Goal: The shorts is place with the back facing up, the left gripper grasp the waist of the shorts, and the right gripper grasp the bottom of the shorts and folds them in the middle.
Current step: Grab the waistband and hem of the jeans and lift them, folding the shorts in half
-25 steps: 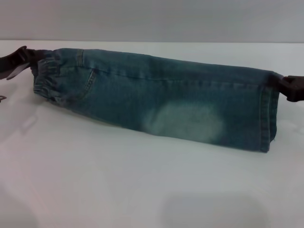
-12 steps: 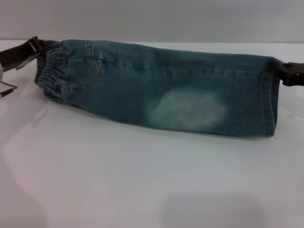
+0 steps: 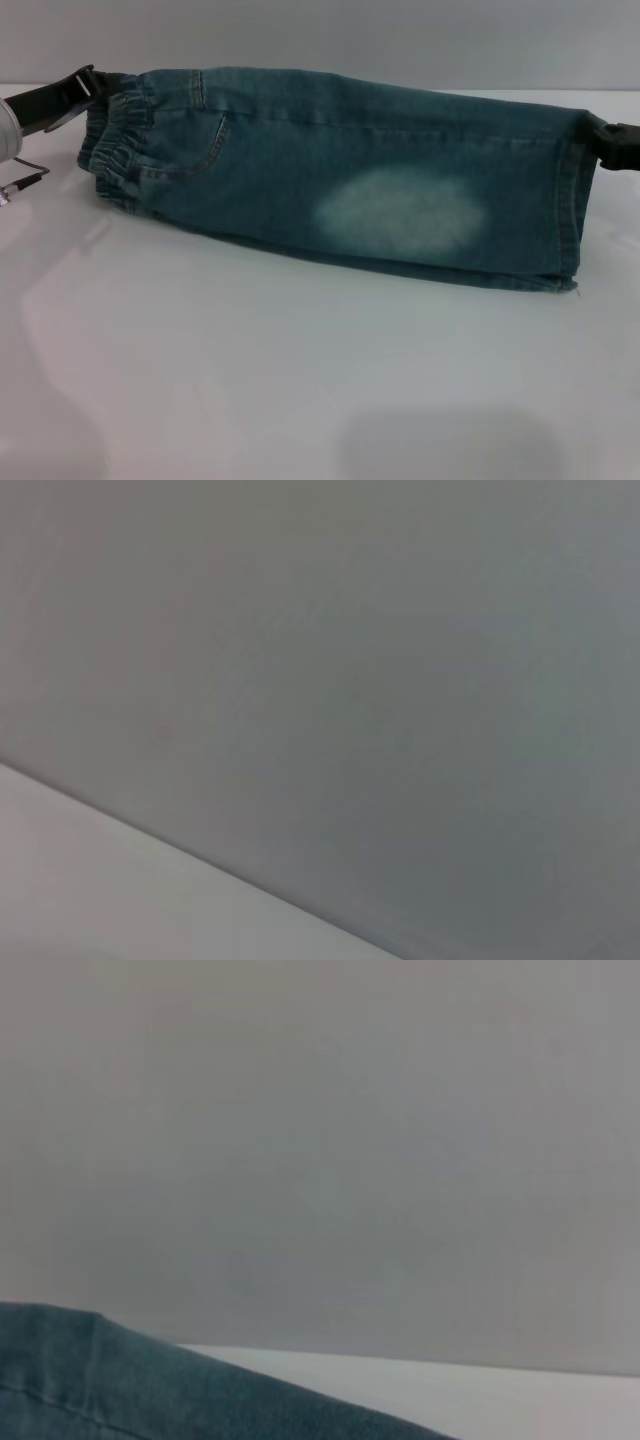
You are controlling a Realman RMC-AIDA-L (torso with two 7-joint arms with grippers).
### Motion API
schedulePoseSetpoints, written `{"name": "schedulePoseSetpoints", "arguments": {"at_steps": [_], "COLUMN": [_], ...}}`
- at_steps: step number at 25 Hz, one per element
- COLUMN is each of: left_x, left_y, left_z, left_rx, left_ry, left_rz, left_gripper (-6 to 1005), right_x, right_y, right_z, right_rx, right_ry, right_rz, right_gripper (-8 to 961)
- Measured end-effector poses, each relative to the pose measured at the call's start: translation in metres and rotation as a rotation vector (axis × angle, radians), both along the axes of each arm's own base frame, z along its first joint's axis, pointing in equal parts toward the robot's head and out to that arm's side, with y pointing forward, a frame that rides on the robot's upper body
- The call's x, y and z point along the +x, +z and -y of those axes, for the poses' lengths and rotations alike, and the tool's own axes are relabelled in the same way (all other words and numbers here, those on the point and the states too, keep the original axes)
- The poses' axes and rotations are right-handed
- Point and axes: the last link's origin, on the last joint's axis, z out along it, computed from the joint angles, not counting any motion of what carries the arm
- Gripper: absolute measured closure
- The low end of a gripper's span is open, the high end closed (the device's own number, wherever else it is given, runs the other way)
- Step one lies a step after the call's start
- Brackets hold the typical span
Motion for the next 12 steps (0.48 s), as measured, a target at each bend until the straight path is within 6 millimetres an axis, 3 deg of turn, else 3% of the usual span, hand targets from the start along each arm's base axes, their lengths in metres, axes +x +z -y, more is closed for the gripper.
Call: {"name": "schedulePoseSetpoints", "arguments": {"at_steps": [12], "left_x": [0.000], "left_y": [-0.006], "left_z": [-0.003], "left_rx": [0.001], "left_ry": [-0.012], "left_rz": [-0.052], "left_gripper": [927], "right_x": [0.003], "right_y": [-0.007], "right_z": [-0.011], "right_rx": [0.024], "right_ry": [-0.060], "right_rz": [0.050], "right_gripper": [886]}}
